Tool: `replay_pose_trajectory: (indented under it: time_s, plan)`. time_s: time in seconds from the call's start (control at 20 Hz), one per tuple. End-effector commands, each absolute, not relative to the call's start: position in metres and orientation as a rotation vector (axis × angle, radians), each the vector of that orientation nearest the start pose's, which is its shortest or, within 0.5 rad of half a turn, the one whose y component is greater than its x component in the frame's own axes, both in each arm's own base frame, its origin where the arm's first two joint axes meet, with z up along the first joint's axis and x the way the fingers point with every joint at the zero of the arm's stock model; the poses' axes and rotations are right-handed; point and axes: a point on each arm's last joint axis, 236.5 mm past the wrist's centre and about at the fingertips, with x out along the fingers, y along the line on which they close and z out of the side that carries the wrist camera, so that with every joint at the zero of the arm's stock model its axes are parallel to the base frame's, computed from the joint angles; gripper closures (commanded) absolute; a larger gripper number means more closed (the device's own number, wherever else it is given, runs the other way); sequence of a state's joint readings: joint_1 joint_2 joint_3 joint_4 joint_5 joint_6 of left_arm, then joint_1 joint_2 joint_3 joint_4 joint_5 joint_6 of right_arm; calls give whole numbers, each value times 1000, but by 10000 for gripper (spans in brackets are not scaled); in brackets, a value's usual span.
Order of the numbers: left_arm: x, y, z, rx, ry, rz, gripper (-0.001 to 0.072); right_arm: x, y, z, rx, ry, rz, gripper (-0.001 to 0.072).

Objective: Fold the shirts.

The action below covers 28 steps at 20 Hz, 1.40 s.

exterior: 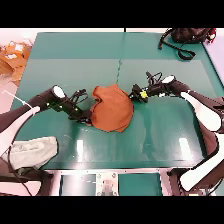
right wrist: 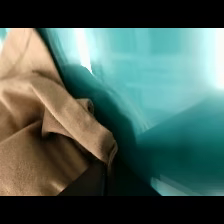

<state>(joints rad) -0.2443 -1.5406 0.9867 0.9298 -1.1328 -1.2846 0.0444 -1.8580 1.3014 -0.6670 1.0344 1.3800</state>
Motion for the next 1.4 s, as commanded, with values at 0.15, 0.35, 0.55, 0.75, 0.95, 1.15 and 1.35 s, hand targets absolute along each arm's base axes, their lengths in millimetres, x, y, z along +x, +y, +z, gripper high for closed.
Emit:
replay_pose_trajectory:
  time_s: [0.15, 0.35, 0.55, 0.75, 0.95, 1.15, 1.35]
  plan:
    - [319, -119, -83, -138, 1681, -418, 683, 483, 75, -39, 804, 1296, 365, 699]
    - [352, -97, -50, -248, 1567, -362, 684, 477, -2, 8, 825, 1187, 281, 699]
    - [386, -133, 2, -345, 1413, -485, 683, 473, -6, 36, 775, 1135, 305, 699]
    - [410, -145, 104, -308, 1194, -572, 684, 485, 5, 134, 743, 928, 400, 699]
    - [390, -175, 248, -289, 869, -757, 684, 468, 36, 305, 645, 563, 588, 699]
    - [336, -178, 354, -184, 610, -811, 683, 419, 55, 430, 433, 290, 629, 698]
    - [297, -175, 402, -125, 469, -811, 683, 397, 52, 484, 387, 115, 571, 697]
